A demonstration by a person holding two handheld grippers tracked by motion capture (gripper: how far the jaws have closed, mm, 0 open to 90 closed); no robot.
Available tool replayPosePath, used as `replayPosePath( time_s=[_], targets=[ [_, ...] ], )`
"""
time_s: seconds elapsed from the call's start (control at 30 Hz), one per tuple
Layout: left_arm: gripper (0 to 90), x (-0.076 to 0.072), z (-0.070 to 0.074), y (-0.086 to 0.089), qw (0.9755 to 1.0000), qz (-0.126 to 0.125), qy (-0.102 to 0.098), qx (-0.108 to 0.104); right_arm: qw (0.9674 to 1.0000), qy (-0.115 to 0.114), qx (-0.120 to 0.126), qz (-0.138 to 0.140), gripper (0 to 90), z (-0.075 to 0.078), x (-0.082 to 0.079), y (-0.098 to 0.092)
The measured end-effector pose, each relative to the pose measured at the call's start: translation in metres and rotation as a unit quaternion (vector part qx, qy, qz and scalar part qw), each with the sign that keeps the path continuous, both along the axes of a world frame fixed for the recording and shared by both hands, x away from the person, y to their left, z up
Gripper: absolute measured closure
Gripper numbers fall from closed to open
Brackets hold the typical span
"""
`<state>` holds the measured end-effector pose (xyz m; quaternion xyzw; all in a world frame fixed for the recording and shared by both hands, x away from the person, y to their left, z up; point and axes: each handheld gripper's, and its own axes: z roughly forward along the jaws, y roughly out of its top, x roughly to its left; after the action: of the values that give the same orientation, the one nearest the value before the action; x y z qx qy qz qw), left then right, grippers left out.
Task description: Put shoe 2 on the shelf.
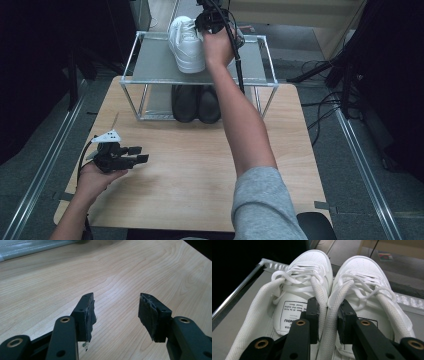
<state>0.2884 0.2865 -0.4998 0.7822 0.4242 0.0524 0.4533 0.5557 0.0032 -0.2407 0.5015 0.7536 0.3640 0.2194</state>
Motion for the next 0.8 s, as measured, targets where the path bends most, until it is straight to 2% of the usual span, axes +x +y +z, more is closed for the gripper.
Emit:
replayPosePath(
  time_s=[0.1,0.2,0.3,0.53,0.7,0.8],
  targets=[
    [46.7,0.000,0.000,0.000,1.0000,-0.002,-0.001,-0.001,0.9999,-0.001,-0.008,-0.014,75.5,-0.005,0.004,0.005],
    [46.8,0.000,0.000,-0.001,1.0000,-0.006,-0.002,0.000,0.9995,0.012,-0.016,-0.026,75.3,-0.011,0.007,0.008],
    [46.8,0.001,0.000,-0.001,1.0000,-0.006,-0.002,0.001,0.9993,0.019,-0.001,-0.033,74.5,-0.013,0.006,0.009],
    [46.8,0.000,0.002,0.002,1.0000,0.001,-0.003,-0.006,0.9990,0.031,-0.005,-0.031,73.6,-0.015,0.002,0.017],
    [46.8,0.000,0.002,-0.001,1.0000,-0.004,-0.006,-0.002,0.9981,0.052,0.014,-0.030,73.0,-0.015,0.000,0.020],
    [46.8,0.001,0.002,0.000,1.0000,-0.004,-0.005,-0.003,0.9982,0.054,0.013,-0.025,72.4,-0.017,-0.002,0.023]
  ],
)
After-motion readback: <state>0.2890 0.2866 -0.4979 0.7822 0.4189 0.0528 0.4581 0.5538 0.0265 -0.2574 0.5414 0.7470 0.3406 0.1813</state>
